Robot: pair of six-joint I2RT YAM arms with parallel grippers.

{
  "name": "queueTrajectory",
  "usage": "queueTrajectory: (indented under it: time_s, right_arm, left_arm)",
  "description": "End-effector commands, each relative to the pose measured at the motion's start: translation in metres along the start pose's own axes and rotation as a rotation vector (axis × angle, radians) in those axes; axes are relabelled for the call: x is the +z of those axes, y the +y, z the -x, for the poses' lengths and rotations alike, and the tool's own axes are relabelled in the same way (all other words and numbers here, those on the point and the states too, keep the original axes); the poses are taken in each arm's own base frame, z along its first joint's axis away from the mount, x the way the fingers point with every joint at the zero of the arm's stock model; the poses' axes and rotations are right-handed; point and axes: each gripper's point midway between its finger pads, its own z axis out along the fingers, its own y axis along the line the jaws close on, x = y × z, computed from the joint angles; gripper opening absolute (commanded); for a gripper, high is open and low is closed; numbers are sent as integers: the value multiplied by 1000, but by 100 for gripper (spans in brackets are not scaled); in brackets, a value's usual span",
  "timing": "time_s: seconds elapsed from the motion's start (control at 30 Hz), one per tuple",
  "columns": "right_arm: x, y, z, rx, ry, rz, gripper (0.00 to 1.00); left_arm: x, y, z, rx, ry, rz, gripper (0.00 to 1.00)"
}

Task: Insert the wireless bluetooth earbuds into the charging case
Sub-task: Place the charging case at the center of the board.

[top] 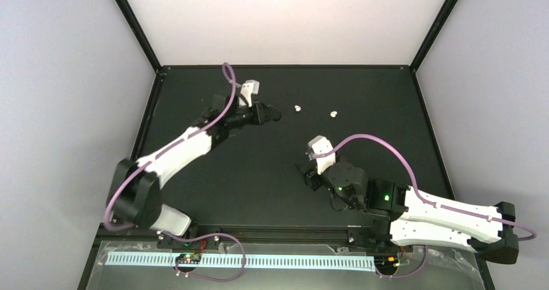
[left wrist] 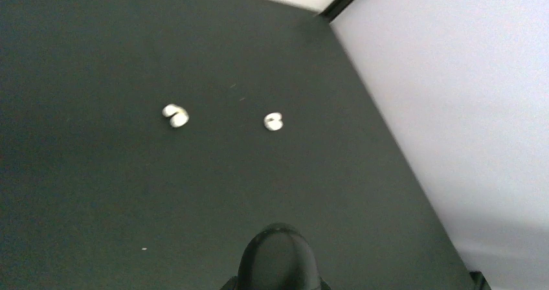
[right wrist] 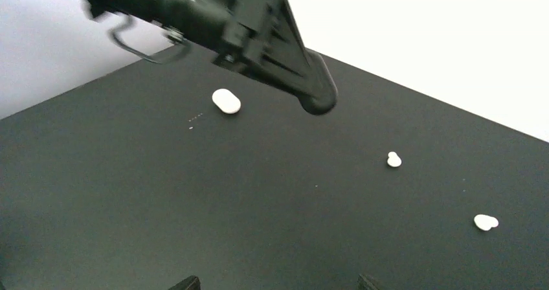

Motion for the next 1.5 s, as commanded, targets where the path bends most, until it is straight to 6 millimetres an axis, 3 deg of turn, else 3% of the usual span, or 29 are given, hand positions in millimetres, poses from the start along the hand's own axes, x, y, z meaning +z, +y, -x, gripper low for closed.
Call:
queueTrajectory:
  time_s: [0.0,0.1,0.2,0.37,0.87,1.13,1.27,1.47]
  right_arm:
    - [-7,-2,9,93,-46,23,62]
    - [-11,-5,4,98,-36,30,62]
    - [-15,-9,0,98,-30,21,62]
    - [-18,-14,-7,99,-25,11,62]
    - [-15,-18,8,23,-47,-36,63]
    - [-19,-24,18,-23,-66,-70,63]
    - [-19,-24,20,-29,-69,-72,63]
    - [-20,-25,22,-23,-73,-72,63]
  left_arm:
    - [50,47,-9,-189,135,43,2]
    - [81,89,-21,-237,193,115,2]
    - [95,121,-24,-264,209,172,2]
    - [109,153,-36,-287,253,230,2]
    - [116,181,-79,-326,340,296,2]
    - [114,190,-90,-325,374,329,15]
    - [112,193,-95,-329,387,344,29]
    - [103,189,-88,-315,376,366,41]
